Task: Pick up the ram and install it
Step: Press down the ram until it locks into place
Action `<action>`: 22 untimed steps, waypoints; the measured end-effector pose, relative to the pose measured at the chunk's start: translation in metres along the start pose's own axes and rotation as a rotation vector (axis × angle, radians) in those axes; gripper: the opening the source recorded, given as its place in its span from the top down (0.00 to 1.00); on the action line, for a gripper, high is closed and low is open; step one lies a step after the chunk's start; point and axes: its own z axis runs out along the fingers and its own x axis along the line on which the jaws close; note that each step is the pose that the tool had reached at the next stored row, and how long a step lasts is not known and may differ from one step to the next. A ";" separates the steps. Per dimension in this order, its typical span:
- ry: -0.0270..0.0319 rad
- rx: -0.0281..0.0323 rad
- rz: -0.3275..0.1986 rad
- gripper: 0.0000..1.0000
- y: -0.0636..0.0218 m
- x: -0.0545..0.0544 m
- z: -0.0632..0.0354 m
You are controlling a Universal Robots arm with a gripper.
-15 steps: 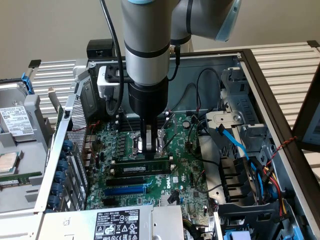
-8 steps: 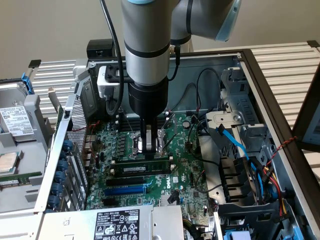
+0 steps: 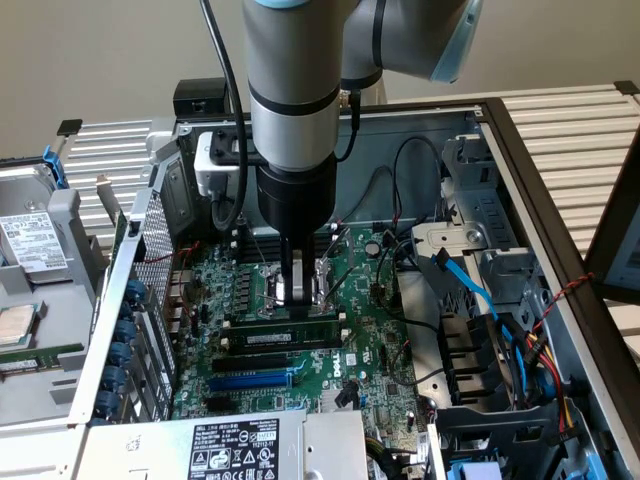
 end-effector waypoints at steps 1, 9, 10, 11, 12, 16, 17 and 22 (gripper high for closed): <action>0.0000 0.0000 0.000 0.71 0.0000 0.000 0.0000; -0.0001 -0.0001 0.000 0.73 0.0000 0.000 -0.0001; -0.0003 0.0000 0.000 0.73 0.0000 0.000 0.0000; -0.0002 0.0000 0.000 0.80 0.0000 0.000 0.0000; -0.0002 0.0000 0.000 0.80 -0.0003 0.000 0.0002; 0.0003 0.0001 0.000 0.89 -0.0110 -0.001 0.0028; 0.0010 0.0002 0.000 0.89 -0.0154 -0.001 0.0043; 0.0041 0.0025 0.000 0.89 -0.0217 -0.002 0.0095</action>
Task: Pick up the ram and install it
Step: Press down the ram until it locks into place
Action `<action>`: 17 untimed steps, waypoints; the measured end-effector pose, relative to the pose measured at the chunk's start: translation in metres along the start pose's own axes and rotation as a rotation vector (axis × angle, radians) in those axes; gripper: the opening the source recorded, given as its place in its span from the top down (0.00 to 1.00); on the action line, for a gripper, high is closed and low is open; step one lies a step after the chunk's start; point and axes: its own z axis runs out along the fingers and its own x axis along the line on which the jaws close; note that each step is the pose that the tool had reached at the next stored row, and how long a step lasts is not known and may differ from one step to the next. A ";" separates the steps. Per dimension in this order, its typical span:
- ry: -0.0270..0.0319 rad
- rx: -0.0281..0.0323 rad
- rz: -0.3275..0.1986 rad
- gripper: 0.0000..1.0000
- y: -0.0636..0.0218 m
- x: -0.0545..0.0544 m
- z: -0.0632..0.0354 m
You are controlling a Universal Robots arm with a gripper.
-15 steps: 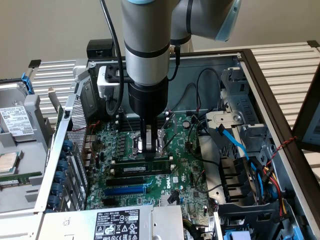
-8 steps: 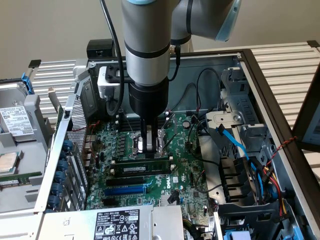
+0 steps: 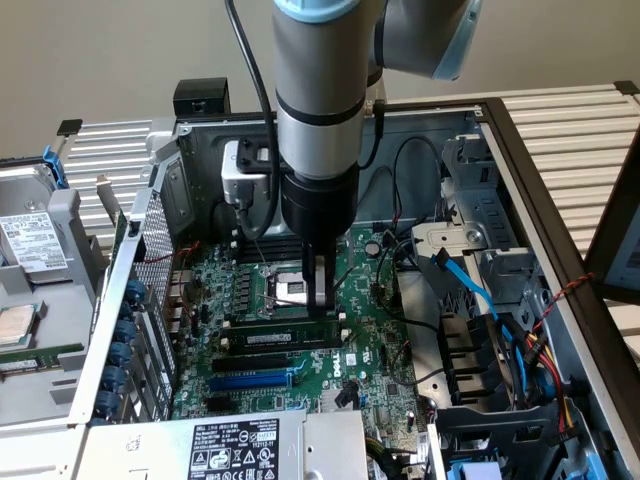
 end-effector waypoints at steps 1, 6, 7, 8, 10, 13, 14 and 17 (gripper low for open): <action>0.0005 0.0005 0.000 0.89 -0.0001 0.000 0.0015; 0.0015 0.0017 0.000 0.89 -0.0001 0.000 0.0046; 0.0017 0.0016 0.000 0.89 -0.0001 0.000 0.0047; 0.0012 0.0019 0.000 0.89 -0.0001 0.000 0.0052; 0.0013 0.0021 0.000 0.89 -0.0002 0.000 0.0063; 0.0019 0.0030 0.000 0.89 -0.0002 0.000 0.0075; 0.0021 0.0033 0.000 0.89 -0.0002 0.001 0.0080; 0.0018 0.0041 0.000 0.89 -0.0003 0.001 0.0094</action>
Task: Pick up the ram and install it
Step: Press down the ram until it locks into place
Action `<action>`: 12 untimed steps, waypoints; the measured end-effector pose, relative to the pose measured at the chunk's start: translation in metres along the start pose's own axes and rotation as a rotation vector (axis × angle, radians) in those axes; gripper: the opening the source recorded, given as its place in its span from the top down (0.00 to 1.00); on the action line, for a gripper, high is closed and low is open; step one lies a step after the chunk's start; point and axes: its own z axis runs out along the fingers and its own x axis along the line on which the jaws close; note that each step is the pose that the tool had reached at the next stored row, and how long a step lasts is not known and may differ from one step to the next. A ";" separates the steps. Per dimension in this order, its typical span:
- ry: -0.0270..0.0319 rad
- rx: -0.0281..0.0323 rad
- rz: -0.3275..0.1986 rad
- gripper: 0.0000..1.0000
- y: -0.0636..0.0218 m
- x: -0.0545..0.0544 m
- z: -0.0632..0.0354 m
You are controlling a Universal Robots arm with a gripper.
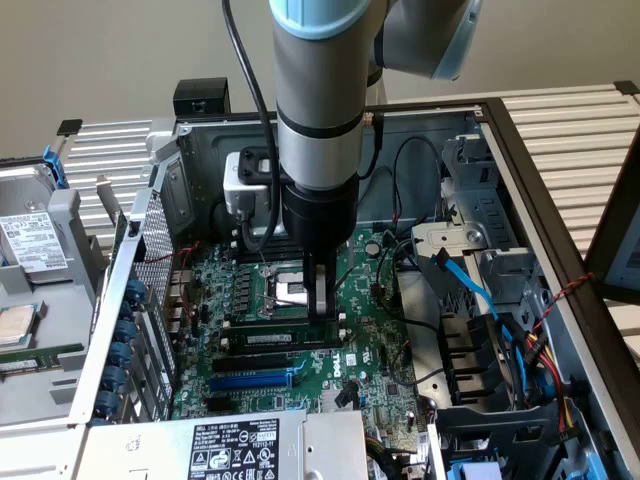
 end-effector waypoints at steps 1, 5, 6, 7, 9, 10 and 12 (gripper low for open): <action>0.0004 0.0002 0.000 0.89 0.0000 0.000 0.0004; -0.0022 0.0015 0.000 0.89 0.0028 0.000 -0.0027; -0.0009 0.0011 0.000 0.89 0.0049 0.000 -0.0074; -0.0001 0.0009 0.000 0.89 0.0070 0.000 -0.0122; -0.0006 0.0009 0.000 0.89 0.0137 0.000 -0.0172; -0.0005 0.0009 0.000 0.89 0.0204 0.000 -0.0173; -0.0005 0.0008 0.000 0.89 0.0293 0.001 -0.0170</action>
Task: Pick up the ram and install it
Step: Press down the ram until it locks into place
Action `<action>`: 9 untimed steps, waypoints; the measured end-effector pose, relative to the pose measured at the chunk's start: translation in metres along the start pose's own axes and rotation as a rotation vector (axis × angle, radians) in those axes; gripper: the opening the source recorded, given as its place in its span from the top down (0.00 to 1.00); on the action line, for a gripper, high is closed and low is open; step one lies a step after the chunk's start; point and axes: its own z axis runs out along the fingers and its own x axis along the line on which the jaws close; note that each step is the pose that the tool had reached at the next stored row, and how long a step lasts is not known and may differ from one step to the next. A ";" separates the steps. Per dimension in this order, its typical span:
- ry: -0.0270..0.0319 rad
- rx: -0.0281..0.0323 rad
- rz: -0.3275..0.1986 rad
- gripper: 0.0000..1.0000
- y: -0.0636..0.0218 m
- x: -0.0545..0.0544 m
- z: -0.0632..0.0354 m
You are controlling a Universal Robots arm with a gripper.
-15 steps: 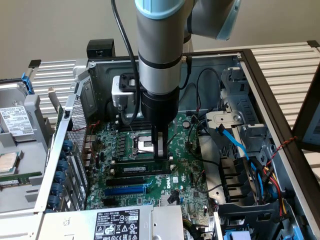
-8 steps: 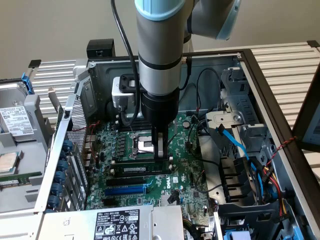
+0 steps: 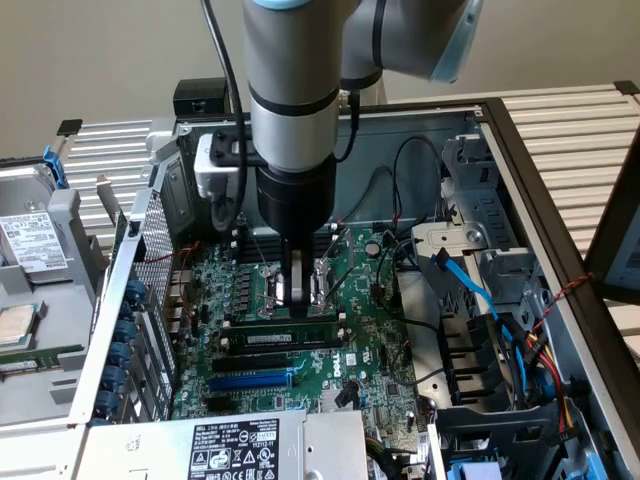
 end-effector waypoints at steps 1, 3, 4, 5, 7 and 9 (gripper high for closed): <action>-0.0001 0.0000 0.000 0.89 0.0044 0.000 0.0003; 0.0000 -0.0010 0.000 0.89 0.0131 0.001 0.0008; 0.0001 -0.0019 0.000 0.89 0.0175 0.001 0.0010; 0.0001 -0.0028 0.000 0.89 0.0215 0.001 0.0014; 0.0003 -0.0058 0.000 0.89 0.0288 0.002 0.0024; 0.0005 -0.0127 0.001 0.89 0.0322 0.002 0.0039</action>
